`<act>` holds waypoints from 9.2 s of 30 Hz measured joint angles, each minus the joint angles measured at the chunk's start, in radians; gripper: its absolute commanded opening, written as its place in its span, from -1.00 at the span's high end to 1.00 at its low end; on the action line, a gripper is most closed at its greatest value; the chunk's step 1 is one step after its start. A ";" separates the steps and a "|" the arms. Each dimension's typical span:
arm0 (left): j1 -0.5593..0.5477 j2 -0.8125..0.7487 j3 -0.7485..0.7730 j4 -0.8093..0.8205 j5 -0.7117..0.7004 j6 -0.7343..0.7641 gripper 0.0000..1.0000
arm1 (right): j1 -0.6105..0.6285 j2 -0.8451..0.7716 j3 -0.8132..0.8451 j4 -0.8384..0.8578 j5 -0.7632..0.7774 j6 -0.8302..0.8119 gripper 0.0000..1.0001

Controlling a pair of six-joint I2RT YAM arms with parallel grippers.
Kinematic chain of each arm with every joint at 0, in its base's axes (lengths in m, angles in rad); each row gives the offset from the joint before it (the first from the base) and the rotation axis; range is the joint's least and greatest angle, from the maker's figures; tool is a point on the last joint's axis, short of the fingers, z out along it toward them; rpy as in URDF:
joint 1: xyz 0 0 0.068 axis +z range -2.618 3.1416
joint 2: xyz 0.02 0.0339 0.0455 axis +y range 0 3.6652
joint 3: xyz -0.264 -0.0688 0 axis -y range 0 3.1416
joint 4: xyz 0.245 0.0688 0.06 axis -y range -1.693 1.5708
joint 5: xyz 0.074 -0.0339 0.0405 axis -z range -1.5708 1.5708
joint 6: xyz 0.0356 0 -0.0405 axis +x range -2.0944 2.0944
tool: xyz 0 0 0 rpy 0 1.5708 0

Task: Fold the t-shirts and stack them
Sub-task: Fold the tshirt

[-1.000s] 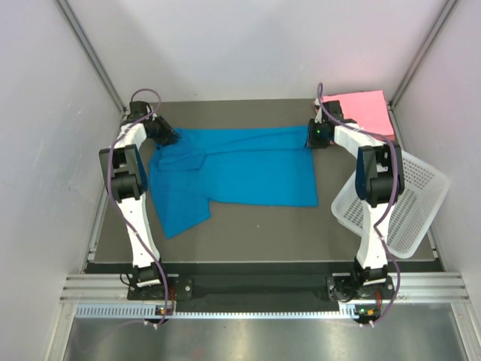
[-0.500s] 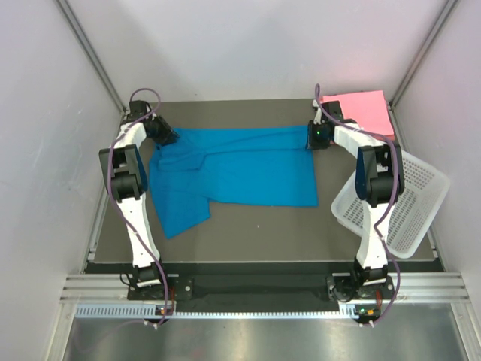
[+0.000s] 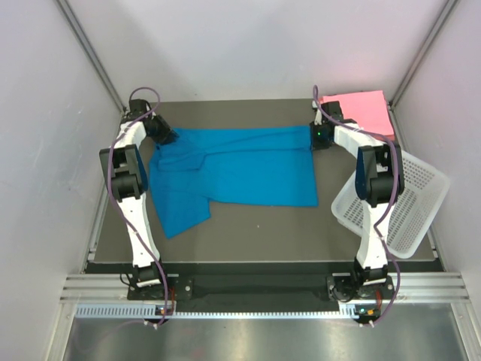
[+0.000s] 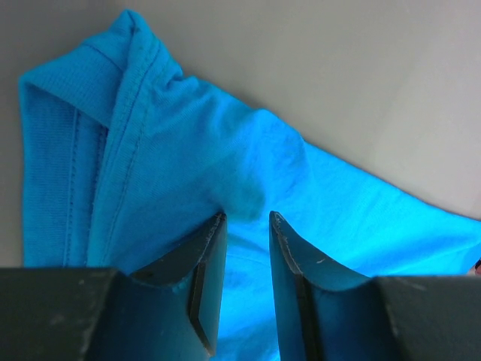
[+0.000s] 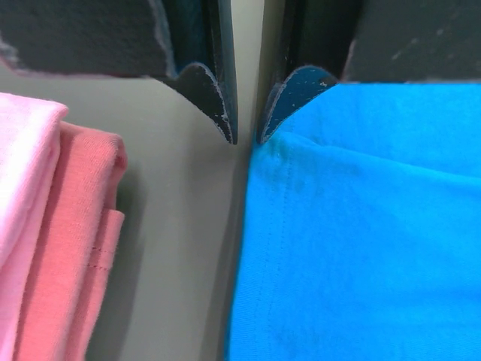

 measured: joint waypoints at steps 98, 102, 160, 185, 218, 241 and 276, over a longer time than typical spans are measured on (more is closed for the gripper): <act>-0.044 -1.309 -1.326 -0.040 -0.438 -0.538 1.00 | 0.286 -0.738 -0.698 -0.129 0.195 0.328 0.05; -0.044 -1.293 -1.280 -0.005 -0.426 -0.496 1.00 | 0.291 -0.739 -0.698 -0.110 0.191 0.269 -0.02; -0.044 -1.057 -1.028 0.140 -0.384 -0.396 1.00 | 0.335 -0.698 -0.885 0.093 0.162 -0.968 1.00; -0.045 -0.671 -0.665 0.138 -0.459 -0.366 1.00 | 0.207 -0.362 -0.428 -0.058 0.117 -1.032 0.99; -0.043 -0.430 -0.478 0.115 -0.534 -0.359 0.96 | 0.188 -0.108 -0.113 -0.092 0.150 -1.075 0.56; -0.041 -0.443 -0.342 -0.014 -0.399 -0.181 0.28 | 0.193 -0.139 0.050 -0.145 0.238 -0.360 0.47; 0.054 -0.671 -0.655 -0.109 -0.399 -0.034 0.17 | 0.116 -0.150 -0.085 -0.123 0.224 0.148 0.51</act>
